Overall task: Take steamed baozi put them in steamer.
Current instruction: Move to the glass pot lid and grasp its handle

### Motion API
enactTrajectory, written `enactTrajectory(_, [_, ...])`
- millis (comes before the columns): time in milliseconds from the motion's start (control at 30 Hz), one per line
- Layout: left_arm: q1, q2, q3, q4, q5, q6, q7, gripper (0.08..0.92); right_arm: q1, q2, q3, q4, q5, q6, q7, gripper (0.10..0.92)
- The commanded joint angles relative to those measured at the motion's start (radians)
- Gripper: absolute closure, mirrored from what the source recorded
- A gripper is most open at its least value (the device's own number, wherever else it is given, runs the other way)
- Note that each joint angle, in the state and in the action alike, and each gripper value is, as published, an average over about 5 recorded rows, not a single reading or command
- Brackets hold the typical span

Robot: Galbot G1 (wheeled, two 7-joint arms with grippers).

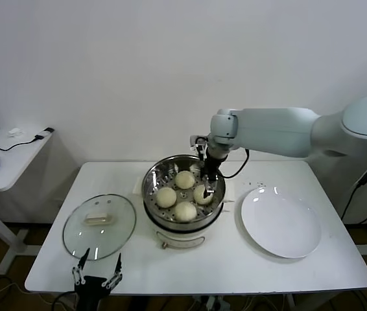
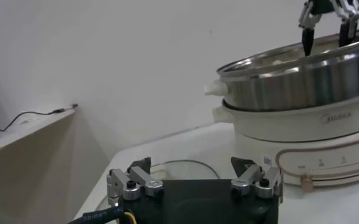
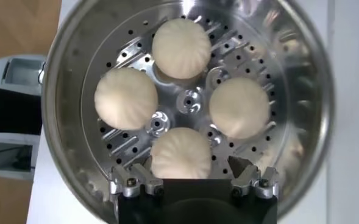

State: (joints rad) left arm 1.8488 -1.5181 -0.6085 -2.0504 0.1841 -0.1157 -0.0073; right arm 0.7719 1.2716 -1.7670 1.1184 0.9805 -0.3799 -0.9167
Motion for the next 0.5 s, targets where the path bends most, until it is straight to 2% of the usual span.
enactTrajectory(33, [0.006, -0.004, -0.013, -0.006, -0.001, -0.007, 0.0, 0.177, 0.122, -0.204, 0.006, 0.069, 0.102, 0.219, 0.039, 0.203])
enactTrajectory(233, [-0.003, -0.008, -0.04, -0.033, -0.069, 0.015, 0.01, 0.177, 0.096, -0.435, 0.049, 0.257, 0.186, 0.441, 0.327, 0.203])
enactTrajectory(400, [-0.011, -0.005, -0.056, -0.049, -0.059, 0.019, 0.017, 0.177, -0.132, -0.636, 0.286, 0.369, 0.114, 0.519, 0.523, 0.203])
enactTrajectory(500, [-0.012, -0.008, -0.059, -0.055, -0.05, 0.021, 0.025, 0.177, -0.32, -0.707, 0.462, 0.398, 0.075, 0.546, 0.609, 0.203])
